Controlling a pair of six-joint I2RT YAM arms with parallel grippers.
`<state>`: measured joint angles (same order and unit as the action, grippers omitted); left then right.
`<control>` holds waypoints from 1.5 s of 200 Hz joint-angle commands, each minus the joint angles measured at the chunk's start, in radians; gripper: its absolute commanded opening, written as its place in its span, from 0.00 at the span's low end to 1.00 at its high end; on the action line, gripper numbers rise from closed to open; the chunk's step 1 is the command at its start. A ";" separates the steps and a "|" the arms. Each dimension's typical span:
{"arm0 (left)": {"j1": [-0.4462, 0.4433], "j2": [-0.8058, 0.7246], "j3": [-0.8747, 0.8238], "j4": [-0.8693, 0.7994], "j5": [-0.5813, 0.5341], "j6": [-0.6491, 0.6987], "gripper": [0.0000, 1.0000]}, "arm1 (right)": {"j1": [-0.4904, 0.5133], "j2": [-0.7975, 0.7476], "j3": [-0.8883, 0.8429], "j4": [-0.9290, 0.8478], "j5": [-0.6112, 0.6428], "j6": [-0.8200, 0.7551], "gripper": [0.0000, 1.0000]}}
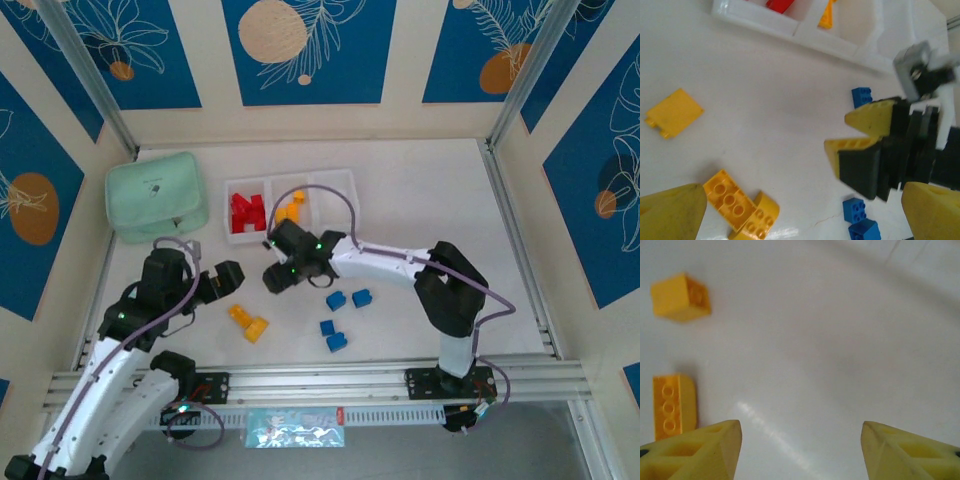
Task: Sort the legos into containers by color
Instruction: Pick up the lego from the bottom-center of the table.
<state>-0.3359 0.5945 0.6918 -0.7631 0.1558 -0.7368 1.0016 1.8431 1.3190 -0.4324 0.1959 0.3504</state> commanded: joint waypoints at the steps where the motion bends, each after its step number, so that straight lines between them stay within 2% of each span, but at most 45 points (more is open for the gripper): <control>1: 0.008 -0.035 -0.005 -0.091 -0.031 -0.022 0.99 | 0.043 -0.056 -0.081 0.099 -0.069 0.016 0.68; 41: 0.009 -0.093 -0.006 -0.157 -0.048 -0.053 0.99 | 0.134 -0.066 -0.178 0.206 -0.114 0.004 0.74; 60: 0.009 -0.114 -0.006 -0.177 -0.050 -0.075 0.99 | 0.177 -0.052 -0.188 0.224 -0.064 -0.008 0.77; 104: 0.009 -0.147 0.001 -0.212 -0.066 -0.099 0.99 | 0.226 -0.026 -0.202 0.300 -0.052 -0.009 0.85; 127: 0.008 -0.150 0.015 -0.233 -0.078 -0.102 0.99 | 0.258 0.002 -0.193 0.320 -0.004 -0.033 0.89; 201: 0.008 -0.173 0.034 -0.264 -0.111 -0.121 0.99 | 0.302 0.113 -0.128 0.311 0.123 -0.059 0.97; 241: 0.009 -0.179 0.035 -0.268 -0.125 -0.125 0.99 | 0.320 0.164 -0.082 0.267 0.223 -0.059 0.97; 300: 0.009 -0.181 0.038 -0.271 -0.134 -0.123 0.99 | 0.349 0.202 -0.043 0.187 0.347 -0.055 0.81</control>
<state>-0.3359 0.4263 0.6994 -1.0115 0.0429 -0.8494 1.3392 2.0087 1.2442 -0.1692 0.4522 0.2909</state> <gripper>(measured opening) 0.993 0.838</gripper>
